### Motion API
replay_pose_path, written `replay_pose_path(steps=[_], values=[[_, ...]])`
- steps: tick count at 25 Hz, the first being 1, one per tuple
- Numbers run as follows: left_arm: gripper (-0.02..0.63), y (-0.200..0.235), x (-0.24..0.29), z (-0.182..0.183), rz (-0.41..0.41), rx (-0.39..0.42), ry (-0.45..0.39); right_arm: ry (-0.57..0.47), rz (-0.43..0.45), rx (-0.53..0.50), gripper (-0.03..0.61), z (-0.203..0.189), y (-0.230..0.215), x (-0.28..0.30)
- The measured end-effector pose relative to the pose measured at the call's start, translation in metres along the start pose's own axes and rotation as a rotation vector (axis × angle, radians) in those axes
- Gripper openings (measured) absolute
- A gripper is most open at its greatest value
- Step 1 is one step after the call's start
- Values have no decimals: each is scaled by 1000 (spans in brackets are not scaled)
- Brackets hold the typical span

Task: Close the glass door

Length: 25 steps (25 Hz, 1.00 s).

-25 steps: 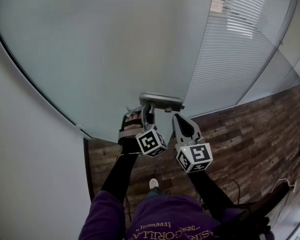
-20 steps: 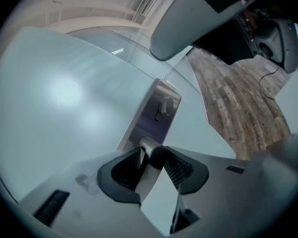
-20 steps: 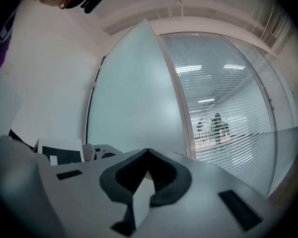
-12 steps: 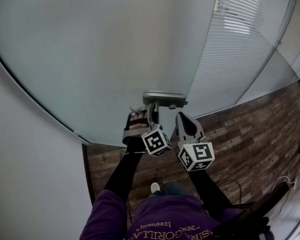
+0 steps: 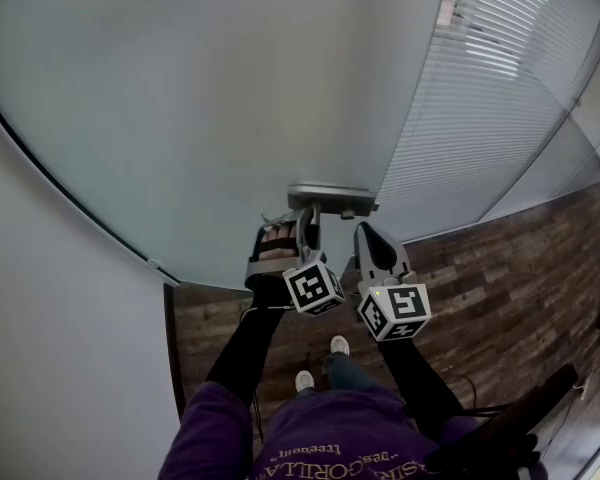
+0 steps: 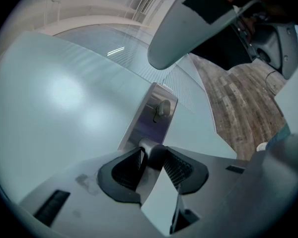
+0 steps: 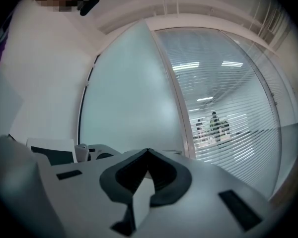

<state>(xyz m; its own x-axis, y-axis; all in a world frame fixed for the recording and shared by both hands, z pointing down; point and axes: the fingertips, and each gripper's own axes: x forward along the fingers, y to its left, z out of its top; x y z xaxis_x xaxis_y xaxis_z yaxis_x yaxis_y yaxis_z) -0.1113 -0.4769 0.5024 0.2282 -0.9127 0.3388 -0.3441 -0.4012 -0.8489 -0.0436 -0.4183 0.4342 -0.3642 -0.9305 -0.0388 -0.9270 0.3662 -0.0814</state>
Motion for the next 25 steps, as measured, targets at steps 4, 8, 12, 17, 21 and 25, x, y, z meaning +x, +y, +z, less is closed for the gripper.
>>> replay_pose_path(steps=[4, 8, 12, 17, 21, 25], values=[[141, 17, 21, -9, 1, -14, 30, 32, 43, 14, -3, -2, -6, 38], [140, 30, 51, -15, 5, -15, 39, 61, 83, 28, -3, -9, -19, 78], [141, 33, 67, -15, 13, -25, 53, 66, 119, 33, -3, -13, -30, 96], [141, 37, 80, -20, 16, -41, 77, 69, 155, 36, -3, -15, -34, 114], [141, 44, 89, -20, 34, -44, 98, 71, 184, 40, -3, -14, -40, 124], [141, 48, 99, -14, 40, -47, 113, 73, 219, 45, -3, -12, -48, 131]])
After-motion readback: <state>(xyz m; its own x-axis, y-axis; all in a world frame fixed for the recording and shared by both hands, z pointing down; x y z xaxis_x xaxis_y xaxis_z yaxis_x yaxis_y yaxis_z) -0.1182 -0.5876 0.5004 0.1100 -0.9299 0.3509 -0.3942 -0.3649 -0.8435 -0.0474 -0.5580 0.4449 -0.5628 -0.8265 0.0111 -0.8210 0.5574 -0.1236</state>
